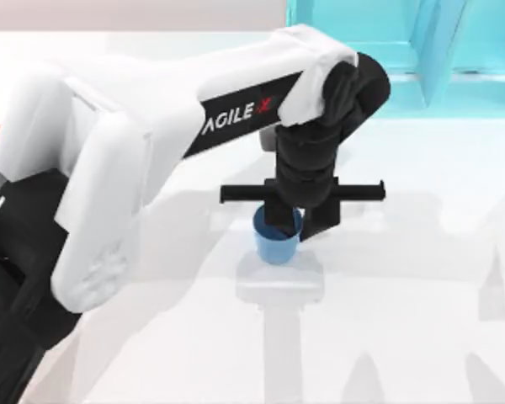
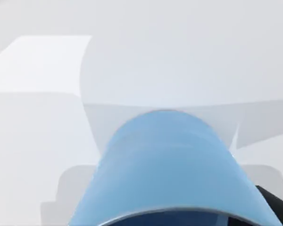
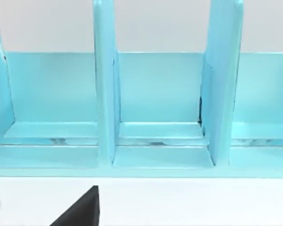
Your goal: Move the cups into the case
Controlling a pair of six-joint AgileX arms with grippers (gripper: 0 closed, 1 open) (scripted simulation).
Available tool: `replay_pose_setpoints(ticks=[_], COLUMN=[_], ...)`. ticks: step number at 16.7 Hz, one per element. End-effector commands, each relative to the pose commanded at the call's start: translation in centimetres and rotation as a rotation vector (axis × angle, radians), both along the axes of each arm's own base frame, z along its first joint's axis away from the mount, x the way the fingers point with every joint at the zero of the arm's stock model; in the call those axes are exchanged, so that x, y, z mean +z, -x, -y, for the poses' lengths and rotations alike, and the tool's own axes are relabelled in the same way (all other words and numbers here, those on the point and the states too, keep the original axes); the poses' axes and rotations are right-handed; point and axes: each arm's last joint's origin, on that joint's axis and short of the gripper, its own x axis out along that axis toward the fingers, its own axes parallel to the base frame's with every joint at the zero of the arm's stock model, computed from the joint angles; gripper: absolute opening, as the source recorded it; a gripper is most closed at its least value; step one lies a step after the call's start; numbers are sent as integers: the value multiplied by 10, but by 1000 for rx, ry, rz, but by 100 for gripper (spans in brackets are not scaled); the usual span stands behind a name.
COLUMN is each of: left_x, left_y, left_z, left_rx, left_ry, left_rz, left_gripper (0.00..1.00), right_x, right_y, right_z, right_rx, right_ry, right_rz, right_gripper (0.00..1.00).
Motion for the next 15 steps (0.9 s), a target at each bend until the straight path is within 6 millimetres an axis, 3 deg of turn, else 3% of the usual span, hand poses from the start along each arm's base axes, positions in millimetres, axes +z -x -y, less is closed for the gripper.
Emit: replay_pose_setpoints(ticks=[7, 13, 15], left_x=[6, 82, 97], left_y=[-3, -6, -3], left_z=[-6, -76, -95], left_rx=[5, 6, 1], left_ry=[1, 9, 4], left_rz=[2, 15, 6], left_gripper=[0, 0, 0], right_x=[0, 0, 0], right_y=[0, 0, 0], right_z=[0, 0, 0], right_rx=[0, 0, 0], right_ry=[0, 0, 0], right_rz=[0, 0, 0], right_gripper=[100, 100, 100])
